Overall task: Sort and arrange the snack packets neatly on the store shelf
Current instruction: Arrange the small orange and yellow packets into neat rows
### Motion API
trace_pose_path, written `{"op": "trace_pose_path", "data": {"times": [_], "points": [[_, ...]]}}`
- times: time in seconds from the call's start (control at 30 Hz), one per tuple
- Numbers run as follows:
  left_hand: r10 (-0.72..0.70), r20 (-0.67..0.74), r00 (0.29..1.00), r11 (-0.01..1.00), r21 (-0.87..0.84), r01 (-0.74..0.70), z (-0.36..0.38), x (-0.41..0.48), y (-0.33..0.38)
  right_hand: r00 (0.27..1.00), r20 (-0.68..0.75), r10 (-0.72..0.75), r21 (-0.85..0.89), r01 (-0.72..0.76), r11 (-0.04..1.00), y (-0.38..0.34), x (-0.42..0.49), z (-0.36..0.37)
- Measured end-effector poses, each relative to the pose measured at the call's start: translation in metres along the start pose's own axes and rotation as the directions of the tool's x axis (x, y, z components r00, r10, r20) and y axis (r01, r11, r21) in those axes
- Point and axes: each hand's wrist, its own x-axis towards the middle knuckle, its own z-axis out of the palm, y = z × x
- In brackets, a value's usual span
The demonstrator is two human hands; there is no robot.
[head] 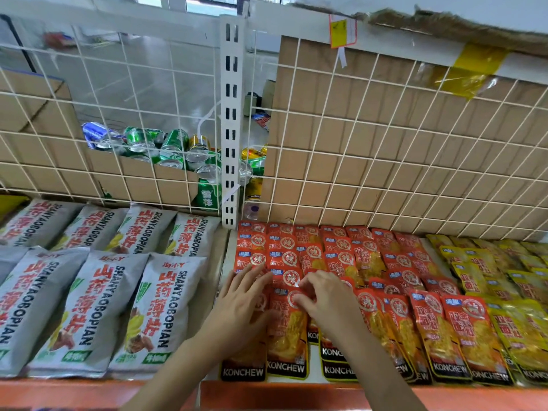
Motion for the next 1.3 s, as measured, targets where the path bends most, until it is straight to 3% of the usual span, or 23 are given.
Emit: {"op": "trace_pose_path", "data": {"times": [0.23,0.43,0.77,1.07,1.17,1.3], "points": [[-0.117,0.018,0.993,0.992,-0.04,0.117,0.003,-0.01,0.001,1.0,0.001,0.017,-0.014,-0.017,1.0,-0.003,0.003,0.001],[-0.116,0.03,0.993,0.988,-0.097,0.118,0.002,-0.011,0.001,0.999,0.033,-0.019,0.031,0.018,0.999,-0.006,0.004,-0.003],[-0.13,0.027,0.991,0.991,-0.02,0.13,0.002,-0.011,0.005,0.999,0.032,-0.032,0.05,0.031,0.998,-0.006,0.006,0.0],[-0.243,-0.024,0.97,0.922,-0.317,0.224,0.0,-0.011,0.005,0.996,-0.081,-0.039,0.102,0.047,0.994,-0.005,0.007,0.003],[-0.269,-0.028,0.963,0.895,-0.377,0.239,0.001,-0.009,0.004,0.996,0.018,-0.087,0.076,0.085,0.993,-0.009,0.011,0.002],[-0.191,0.0,0.982,0.951,-0.247,0.185,0.002,-0.007,0.002,0.98,0.153,-0.123,0.048,0.117,0.992,-0.013,0.015,0.004]]}}
